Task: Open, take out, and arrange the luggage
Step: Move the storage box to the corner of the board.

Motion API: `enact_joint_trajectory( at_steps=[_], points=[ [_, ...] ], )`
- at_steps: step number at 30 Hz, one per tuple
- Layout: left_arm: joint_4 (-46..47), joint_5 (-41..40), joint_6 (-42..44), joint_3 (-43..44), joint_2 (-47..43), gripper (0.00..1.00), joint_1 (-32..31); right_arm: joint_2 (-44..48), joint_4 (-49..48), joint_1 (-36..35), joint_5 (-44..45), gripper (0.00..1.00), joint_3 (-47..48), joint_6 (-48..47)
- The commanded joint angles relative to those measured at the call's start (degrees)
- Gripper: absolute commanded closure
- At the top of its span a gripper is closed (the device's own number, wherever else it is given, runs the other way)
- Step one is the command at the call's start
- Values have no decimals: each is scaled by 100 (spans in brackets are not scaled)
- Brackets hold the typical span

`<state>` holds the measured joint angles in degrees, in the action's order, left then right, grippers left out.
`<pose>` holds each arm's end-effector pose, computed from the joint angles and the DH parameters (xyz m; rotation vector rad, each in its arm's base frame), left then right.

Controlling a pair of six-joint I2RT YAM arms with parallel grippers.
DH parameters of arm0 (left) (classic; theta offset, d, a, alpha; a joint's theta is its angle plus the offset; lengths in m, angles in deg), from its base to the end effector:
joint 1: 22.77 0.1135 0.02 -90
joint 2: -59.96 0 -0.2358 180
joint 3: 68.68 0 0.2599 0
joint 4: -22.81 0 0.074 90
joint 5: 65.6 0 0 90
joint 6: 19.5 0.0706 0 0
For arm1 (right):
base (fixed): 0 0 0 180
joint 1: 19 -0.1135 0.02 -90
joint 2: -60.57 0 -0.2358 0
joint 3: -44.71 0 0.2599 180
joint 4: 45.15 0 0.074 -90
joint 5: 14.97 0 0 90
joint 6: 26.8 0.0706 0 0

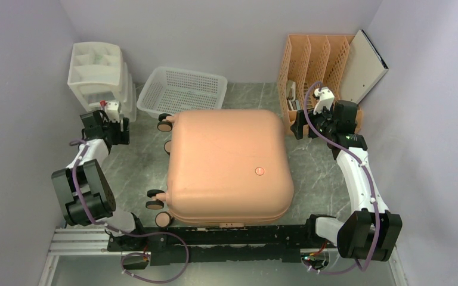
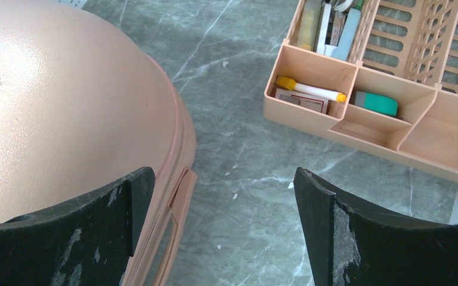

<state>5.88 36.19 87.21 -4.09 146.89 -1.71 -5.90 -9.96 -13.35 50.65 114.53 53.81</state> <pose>0.3398 0.1154 0.1596 0.0246 2.2419 0.1249 0.3042 -0.0008 0.2719 -0.3161 2.0611 0.2927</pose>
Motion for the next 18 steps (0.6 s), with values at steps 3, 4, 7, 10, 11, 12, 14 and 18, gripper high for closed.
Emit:
enact_joint_trajectory(
  at_steps=[3,4,7,10,11,12,14,18],
  points=[
    [912,710,-356,-159,-515,4,-67,-41,-62,33,-75,8,145,7],
    [1052,635,-420,-178,-535,4,-98,-48,-58,33,-82,8,145,14],
    [1446,272,-594,-193,-517,4,-198,-63,-58,33,-78,8,145,38],
    [1777,-123,-679,-194,-426,3,-285,-64,-64,34,-60,8,145,50],
    [1883,-200,-704,-182,-383,4,-302,-67,-61,39,-66,8,145,51],
    [1954,-287,-724,-166,-329,4,-316,-71,-65,38,-61,8,145,51],
    [2081,-570,-757,-115,-200,3,-360,-74,-49,33,-58,8,149,51],
    [2524,-815,-923,-126,69,4,-384,-84,-50,35,-86,8,145,51]
  ],
)
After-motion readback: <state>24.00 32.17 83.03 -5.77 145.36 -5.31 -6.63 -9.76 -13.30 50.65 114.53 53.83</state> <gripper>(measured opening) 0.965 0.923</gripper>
